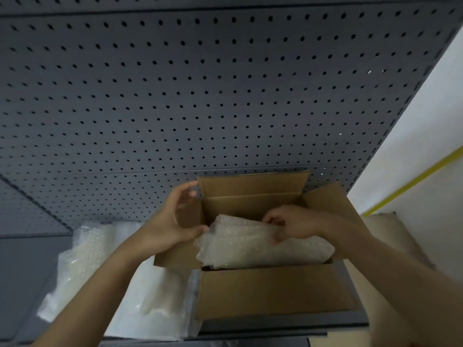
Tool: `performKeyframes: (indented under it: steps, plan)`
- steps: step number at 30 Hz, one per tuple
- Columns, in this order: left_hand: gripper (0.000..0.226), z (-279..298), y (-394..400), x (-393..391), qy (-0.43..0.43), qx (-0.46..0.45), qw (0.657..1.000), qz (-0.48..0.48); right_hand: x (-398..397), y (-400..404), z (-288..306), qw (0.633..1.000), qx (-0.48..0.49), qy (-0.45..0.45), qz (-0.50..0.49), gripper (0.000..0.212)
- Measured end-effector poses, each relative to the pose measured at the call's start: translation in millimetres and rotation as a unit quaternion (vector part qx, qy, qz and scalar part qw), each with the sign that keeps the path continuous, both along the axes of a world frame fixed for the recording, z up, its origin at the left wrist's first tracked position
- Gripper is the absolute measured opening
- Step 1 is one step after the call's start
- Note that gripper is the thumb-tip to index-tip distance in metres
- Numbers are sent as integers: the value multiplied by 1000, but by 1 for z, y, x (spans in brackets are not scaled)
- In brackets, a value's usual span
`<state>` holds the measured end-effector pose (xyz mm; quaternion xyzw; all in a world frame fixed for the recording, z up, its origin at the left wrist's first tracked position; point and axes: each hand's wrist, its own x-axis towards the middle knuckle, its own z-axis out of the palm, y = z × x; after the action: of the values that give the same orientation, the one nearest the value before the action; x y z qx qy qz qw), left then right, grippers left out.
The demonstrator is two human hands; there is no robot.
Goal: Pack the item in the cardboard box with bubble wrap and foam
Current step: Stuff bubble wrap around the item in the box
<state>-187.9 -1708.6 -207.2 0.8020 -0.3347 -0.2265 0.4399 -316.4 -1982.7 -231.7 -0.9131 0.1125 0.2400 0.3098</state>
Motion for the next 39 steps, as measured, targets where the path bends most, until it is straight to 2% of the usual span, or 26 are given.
performKeyframes:
  steps: [4, 7, 10, 13, 16, 19, 20, 21, 23, 27, 29, 32, 39]
  plan:
    - [90, -8, -31, -10, -54, 108, 984, -132, 4, 11, -6, 999, -25, 31, 28, 48]
    - [91, -24, -62, -15, -100, 198, 950, -218, 7, 17, -12, 997, -42, 43, 42, 48]
    - [75, -42, -83, -14, -112, 272, 909, -294, 9, 22, -14, 997, -47, 42, 50, 41]
    - [59, -54, -86, -14, -86, 287, 889, -345, 13, 24, -17, 995, -55, 59, 64, 42]
    - [52, -58, -84, -12, -72, 274, 894, -347, 16, 8, -15, 993, 8, 102, 64, 43]
    - [38, -60, -85, -11, -83, 261, 893, -357, 20, -9, -19, 980, 149, 103, -86, 31]
    - [37, -60, -85, -12, -85, 258, 894, -357, 22, -11, -25, 978, 141, 89, -128, 29]
    - [37, -59, -85, -13, -83, 258, 895, -355, 26, -12, -32, 983, 89, 80, -141, 31]
    - [35, -59, -85, -14, -74, 257, 899, -346, 34, -9, -50, 989, -1, 92, -118, 39]
    - [34, -64, -82, -16, -54, 253, 913, -315, 48, 5, -73, 987, 0, 124, -102, 35]
    - [42, -67, -79, -18, -57, 268, 911, -308, 54, 6, -76, 987, 4, 107, -122, 24]
    - [51, -72, -76, -20, -38, 287, 910, -296, 58, 2, -79, 983, 17, 83, -162, 25]
    - [38, -84, -86, -33, -3, 317, 900, -299, 59, 2, -82, 990, -31, 48, -130, 27]
